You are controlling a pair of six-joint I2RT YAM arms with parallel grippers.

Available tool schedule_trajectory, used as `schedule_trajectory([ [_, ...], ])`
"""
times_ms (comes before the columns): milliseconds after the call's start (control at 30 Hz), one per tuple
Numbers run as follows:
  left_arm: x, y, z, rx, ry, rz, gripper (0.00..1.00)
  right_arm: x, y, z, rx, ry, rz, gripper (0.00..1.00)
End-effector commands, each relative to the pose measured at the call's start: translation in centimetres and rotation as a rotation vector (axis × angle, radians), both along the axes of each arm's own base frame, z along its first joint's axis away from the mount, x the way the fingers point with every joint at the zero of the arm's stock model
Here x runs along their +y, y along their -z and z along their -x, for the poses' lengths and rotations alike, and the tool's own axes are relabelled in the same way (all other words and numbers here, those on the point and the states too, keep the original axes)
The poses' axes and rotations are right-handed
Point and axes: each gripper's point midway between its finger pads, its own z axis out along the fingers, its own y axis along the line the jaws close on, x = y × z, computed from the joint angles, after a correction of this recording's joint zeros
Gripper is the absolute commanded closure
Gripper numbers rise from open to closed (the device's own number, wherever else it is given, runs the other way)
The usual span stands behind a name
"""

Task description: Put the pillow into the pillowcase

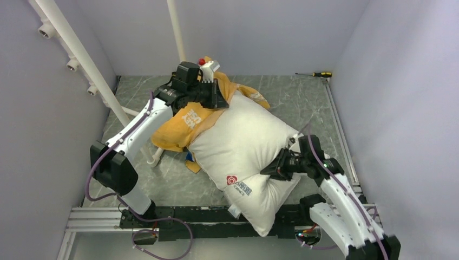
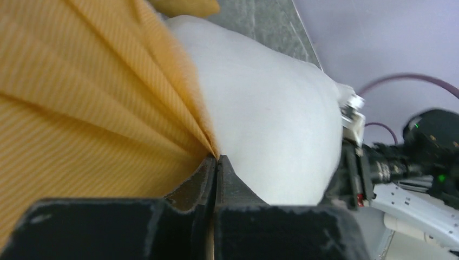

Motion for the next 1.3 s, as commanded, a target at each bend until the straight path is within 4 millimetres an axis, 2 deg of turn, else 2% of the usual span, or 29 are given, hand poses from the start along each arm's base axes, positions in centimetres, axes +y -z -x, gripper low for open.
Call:
schedule_trajectory([
  [0,-3.2,-2.6,4.7,-0.026,0.183,0.019,0.98,2.5,-1.1,-10.2,-0.281,0.039,-0.053,0.99],
  [67,-3.7,-2.7,5.5,-0.025,0.197,0.004,0.99,3.0,-3.2,-13.4,-0.378,0.028,-0.024,1.0],
  [100,-3.8,-2.7,5.8,-0.026,0.201,-0.007,0.99,3.3,-6.2,-15.4,-0.46,0.027,-0.014,1.0],
  [200,-4.0,-2.7,6.1,-0.032,0.191,-0.033,0.99,4.2,-13.1,-18.3,-0.644,-0.016,-0.009,1.0],
  [333,-5.6,-3.9,6.0,-0.03,0.198,0.027,0.99,6.5,-21.6,-18.8,-0.85,-0.081,-0.169,1.0],
  [400,-7.0,-5.1,6.1,-0.042,0.222,0.053,0.99,7.9,-23.8,-18.4,-0.892,-0.118,-0.259,1.0],
  [533,-9.6,-7.5,6.6,-0.063,0.303,0.1,0.95,9.5,-25.5,-17.7,-0.926,-0.124,-0.39,1.0],
  [567,-9.5,-7.4,6.3,-0.062,0.296,0.075,0.86,9.5,-25.7,-17.8,-0.928,-0.111,-0.392,1.0],
  [633,-8.4,-7.8,5.5,-0.098,0.247,0.0,0.57,9.0,-26.2,-18.1,-0.938,-0.086,-0.353,1.0],
  [700,-6.3,-8.7,4.6,-0.163,0.161,-0.084,0.34,8.3,-27.2,-18.6,-0.96,-0.048,-0.291,1.0],
  [767,-3.9,-10.7,4.5,-0.256,0.085,-0.137,0.17,7.9,-28.2,-19.3,-0.979,-0.021,-0.254,1.0],
  [800,-2.7,-11.2,4.4,-0.292,0.052,-0.167,0.03,7.9,-28.6,-19.7,-0.98,-0.016,-0.241,1.0],
  [933,1.2,-13.1,5.7,-0.364,-0.038,-0.212,0.01,8.7,-28.7,-21.7,-0.963,-0.034,-0.222,1.0],
  [1033,3.6,-12.6,7.5,-0.306,-0.118,-0.205,0.01,9.1,-29.0,-22.9,-0.968,-0.032,-0.224,1.0],
  [1100,5.0,-10.8,8.9,-0.213,-0.188,-0.189,0.01,9.2,-29.2,-23.7,-0.974,-0.027,-0.216,1.0],
  [1167,7.1,-7.2,10.2,-0.123,-0.27,-0.222,0.01,9.4,-29.1,-24.7,-0.973,-0.024,-0.212,1.0],
  [1267,10.2,-3.4,12.5,-0.018,-0.382,-0.258,0.01,9.7,-28.6,-25.8,-0.955,-0.025,-0.212,1.0],
])
